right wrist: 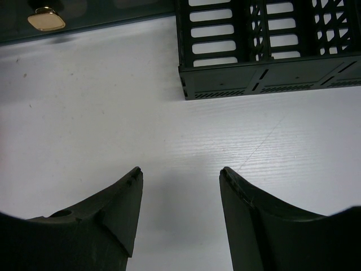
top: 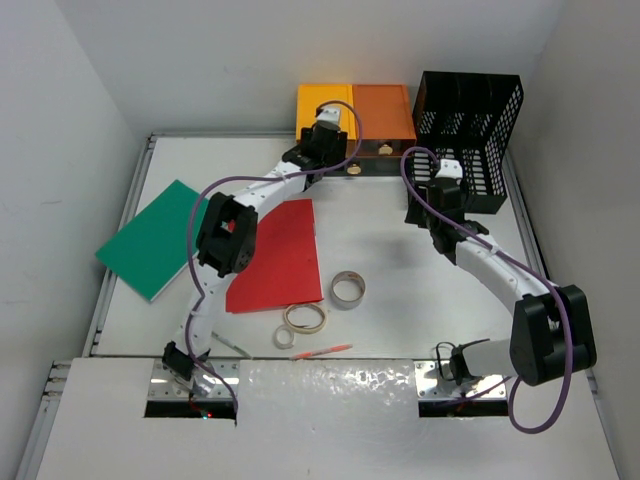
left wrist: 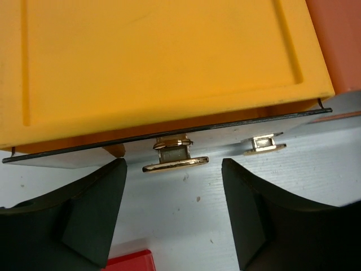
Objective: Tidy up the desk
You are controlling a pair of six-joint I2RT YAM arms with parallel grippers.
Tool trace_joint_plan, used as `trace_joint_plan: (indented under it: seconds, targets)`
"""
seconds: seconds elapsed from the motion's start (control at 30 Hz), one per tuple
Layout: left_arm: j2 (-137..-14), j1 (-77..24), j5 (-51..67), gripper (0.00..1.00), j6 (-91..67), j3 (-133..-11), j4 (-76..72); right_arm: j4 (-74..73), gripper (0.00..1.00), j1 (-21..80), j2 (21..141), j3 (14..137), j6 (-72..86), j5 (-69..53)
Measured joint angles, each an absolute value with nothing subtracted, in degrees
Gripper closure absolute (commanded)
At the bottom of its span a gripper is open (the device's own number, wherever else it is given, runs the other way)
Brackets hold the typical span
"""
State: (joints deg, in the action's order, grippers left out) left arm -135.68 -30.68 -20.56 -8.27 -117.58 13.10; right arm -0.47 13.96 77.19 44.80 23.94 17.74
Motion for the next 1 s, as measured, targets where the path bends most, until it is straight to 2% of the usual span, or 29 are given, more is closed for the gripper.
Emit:
trace_joint_plan:
  seconds: [0.27, 0.43, 0.47, 0.53, 0.6, 0.87, 1.0]
  targets:
    - [-136.2, -30.7, -23.6, 0.44, -7.9, -118.1, 11.0, -0.4, 0.45, 14.0, 77.2, 44.8, 22.9, 17.8]
    - [-136.8, -30.8, -23.4, 0.68, -7.8, -119.1, 10.3, -0.5, 0.45, 14.0, 77.2, 44.7, 22.4, 17.8]
    - [-137.0, -30.8, -23.5, 0.76, -7.6, -119.3, 10.3, -0.5, 0.45, 14.0, 77.2, 44.6, 22.3, 17.8]
    - [-137.1, -30.8, -23.4, 0.85, -7.6, -119.3, 10.2, -0.5, 0.45, 14.0, 77.2, 44.5, 22.1, 17.8]
    - [-137.1, -30.8, -23.4, 0.99, -7.6, -119.3, 10.2, -0.5, 0.45, 14.0, 77.2, 44.4, 22.0, 17.8]
    - [-136.5, -30.8, -22.3, 1.00, -8.0, -119.0, 11.2, -0.7, 0.45, 14.0, 77.1, 43.7, 22.0, 17.3]
    - [-132.9, -30.8, -20.8, 1.00, -8.2, -114.3, 12.2, -0.7, 0.45, 14.0, 77.1, 43.7, 22.0, 15.3]
